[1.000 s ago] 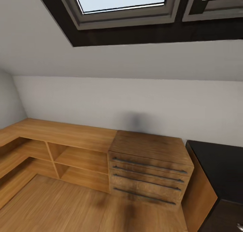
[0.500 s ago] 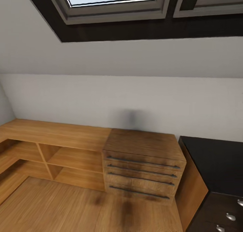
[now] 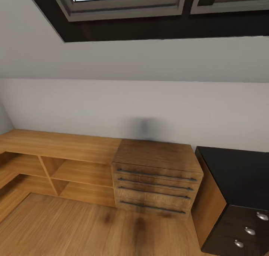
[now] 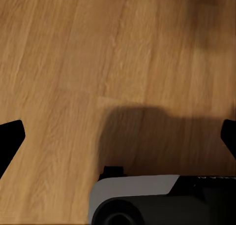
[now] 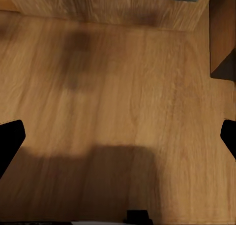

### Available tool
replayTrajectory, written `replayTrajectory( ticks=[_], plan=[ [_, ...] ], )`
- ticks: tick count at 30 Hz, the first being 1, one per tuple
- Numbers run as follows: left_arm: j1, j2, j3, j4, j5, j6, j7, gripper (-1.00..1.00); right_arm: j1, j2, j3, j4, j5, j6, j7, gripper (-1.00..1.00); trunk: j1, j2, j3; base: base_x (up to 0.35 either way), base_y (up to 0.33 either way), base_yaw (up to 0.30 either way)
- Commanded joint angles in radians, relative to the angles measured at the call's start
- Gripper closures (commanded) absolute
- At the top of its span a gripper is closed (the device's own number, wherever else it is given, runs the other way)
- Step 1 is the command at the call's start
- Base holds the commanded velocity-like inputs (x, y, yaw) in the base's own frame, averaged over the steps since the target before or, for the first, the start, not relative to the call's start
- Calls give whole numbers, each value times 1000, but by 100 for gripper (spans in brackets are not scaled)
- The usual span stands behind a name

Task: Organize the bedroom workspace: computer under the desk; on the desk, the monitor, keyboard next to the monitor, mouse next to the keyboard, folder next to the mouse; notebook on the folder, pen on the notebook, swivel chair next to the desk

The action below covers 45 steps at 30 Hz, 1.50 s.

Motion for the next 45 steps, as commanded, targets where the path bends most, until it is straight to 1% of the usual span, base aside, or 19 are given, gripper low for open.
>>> replayTrajectory(
  ticks=[1, 12, 18, 20, 23, 25, 30, 45],
  plan=[
    [0, 0, 0, -1, 2, -2, 0, -100, -1, 0, 0, 1, -1, -3, 0, -100, 0, -1, -2, -267, 112, -193],
    [0, 0, -1, 0, 2, -2, 2, -100, -1, -5, 4, 0, 4, -7, 3, -100, 0, -1, -7, -57, 26, -270],
    [0, -2, -1, 4, 4, 1, 4, -100, -1, -5, 6, 1, 16, -8, 3, -100, 0, -1, -7, -1, 0, -296],
    [0, -6, -2, 55, 4, 2, 3, -100, -1, -5, 8, 4, 44, -11, 3, -100, 0, -1, -7, 0, 0, -298],
    [0, -15, -1, 120, 4, 4, 2, -100, -1, -5, 8, 7, 111, -13, 2, -100, 0, -1, -7, 0, 0, -293],
    [0, -25, 1, 160, 3, 5, 0, -100, -1, -4, 8, 10, 138, -13, 2, -100, 0, -1, -7, 0, 0, -283],
    [0, -30, 1, 202, 3, 5, -2, -100, -1, -4, 7, 11, 150, -13, 2, -100, 0, -1, -7, 0, 0, -278],
    [0, -28, -2, 211, 5, 6, -1, -100, -1, -6, 7, 10, 153, -13, 2, -100, 0, -1, -7, 0, 0, -274]
  ],
)
